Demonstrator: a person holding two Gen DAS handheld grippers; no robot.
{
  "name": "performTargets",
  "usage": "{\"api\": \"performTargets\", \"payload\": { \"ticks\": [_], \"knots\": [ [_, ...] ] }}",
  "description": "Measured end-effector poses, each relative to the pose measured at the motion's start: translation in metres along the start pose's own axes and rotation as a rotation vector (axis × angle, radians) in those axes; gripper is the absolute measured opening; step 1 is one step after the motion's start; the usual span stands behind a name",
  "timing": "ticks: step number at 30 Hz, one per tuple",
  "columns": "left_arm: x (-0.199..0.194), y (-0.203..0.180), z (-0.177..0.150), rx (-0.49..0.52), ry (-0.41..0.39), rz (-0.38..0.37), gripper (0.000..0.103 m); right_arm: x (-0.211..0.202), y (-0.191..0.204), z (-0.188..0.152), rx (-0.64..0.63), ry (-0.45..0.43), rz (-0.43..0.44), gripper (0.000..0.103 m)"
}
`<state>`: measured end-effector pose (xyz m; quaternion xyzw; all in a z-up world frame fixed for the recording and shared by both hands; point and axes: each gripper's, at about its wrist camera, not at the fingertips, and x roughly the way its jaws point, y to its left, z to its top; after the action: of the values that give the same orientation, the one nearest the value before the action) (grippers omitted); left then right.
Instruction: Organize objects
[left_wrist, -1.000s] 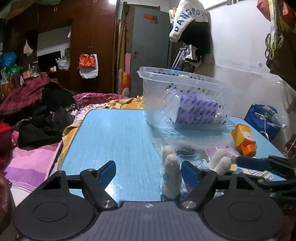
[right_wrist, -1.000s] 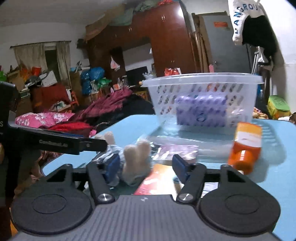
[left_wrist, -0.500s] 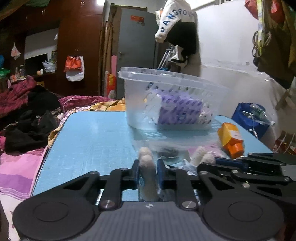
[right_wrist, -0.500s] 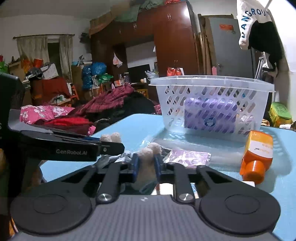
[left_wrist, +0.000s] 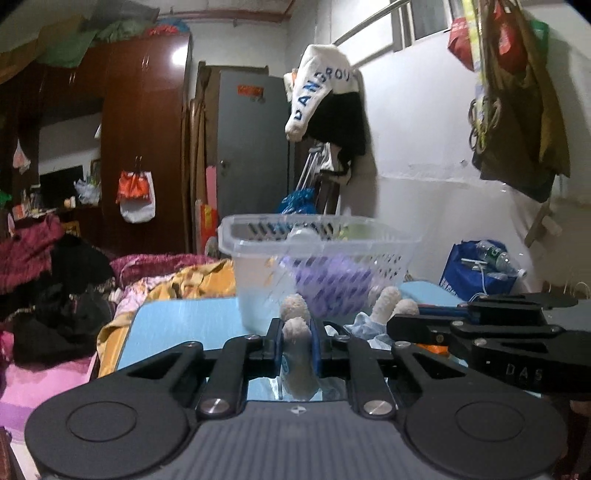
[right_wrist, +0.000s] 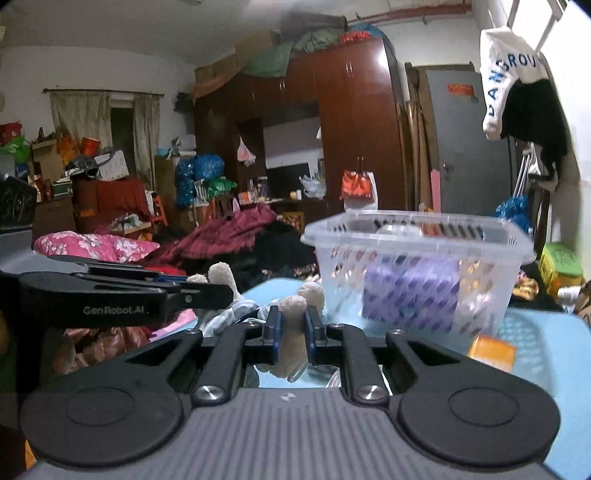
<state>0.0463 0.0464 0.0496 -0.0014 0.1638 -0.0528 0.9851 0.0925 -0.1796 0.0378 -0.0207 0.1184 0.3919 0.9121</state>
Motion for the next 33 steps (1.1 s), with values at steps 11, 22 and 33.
{"api": "performTargets", "payload": {
  "ticks": [11,22,33],
  "knots": [
    [0.002,-0.016,0.061,0.048,-0.088,-0.036,0.018,-0.010,-0.014,0.063,-0.078,-0.054,-0.053,0.015],
    [0.056,-0.029,0.141,0.082,-0.106,0.001,0.018,0.041,-0.056,0.122,-0.079,-0.038,-0.129,0.015],
    [0.181,-0.039,0.163,0.064,0.049,-0.009,0.018,0.097,-0.131,0.115,0.023,0.101,-0.252,0.015]
  ]
}}
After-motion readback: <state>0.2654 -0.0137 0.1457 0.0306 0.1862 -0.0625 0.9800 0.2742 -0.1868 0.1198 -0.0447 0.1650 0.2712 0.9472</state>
